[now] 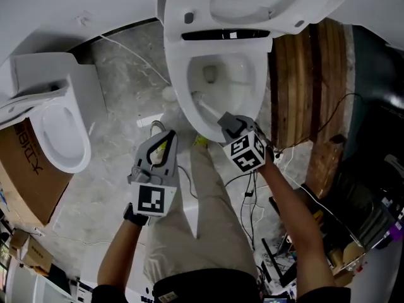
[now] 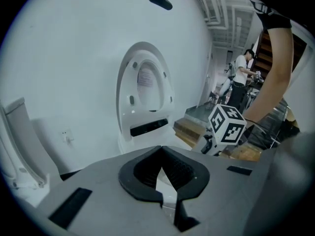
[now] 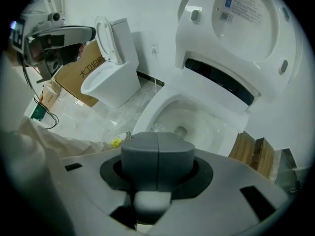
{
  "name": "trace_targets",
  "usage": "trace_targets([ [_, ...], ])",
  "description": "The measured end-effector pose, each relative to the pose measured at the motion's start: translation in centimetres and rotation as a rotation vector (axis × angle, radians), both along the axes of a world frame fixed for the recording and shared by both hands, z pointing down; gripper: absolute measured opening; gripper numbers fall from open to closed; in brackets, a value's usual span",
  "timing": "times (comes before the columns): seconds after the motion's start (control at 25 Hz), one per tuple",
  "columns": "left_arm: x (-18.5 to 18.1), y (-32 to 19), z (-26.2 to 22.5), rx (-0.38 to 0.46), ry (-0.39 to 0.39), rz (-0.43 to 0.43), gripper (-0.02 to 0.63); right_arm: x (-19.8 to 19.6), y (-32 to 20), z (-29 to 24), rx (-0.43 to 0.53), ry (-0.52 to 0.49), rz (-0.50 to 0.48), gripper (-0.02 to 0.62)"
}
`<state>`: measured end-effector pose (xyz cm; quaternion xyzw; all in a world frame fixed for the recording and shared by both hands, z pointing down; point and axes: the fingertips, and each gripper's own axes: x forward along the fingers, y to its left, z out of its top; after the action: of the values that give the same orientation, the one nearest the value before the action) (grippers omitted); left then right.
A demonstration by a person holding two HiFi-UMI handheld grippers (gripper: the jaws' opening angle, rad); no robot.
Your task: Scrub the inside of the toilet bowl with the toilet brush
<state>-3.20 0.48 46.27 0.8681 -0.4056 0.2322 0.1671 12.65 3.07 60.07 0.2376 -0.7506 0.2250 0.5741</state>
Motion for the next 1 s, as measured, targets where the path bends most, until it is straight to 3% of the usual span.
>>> trace_targets([
  [0.48, -1.7, -0.3, 1.2, -0.025, 0.000, -0.024, 0.018, -2.9, -6.7, 0.8, 0.095, -0.022, 0.068, 0.158],
  [1.0, -0.7, 0.0, 2.2, -0.041, 0.003, 0.003, 0.018, -2.9, -11.4, 2.3, 0.225, 0.023, 0.039, 0.158],
])
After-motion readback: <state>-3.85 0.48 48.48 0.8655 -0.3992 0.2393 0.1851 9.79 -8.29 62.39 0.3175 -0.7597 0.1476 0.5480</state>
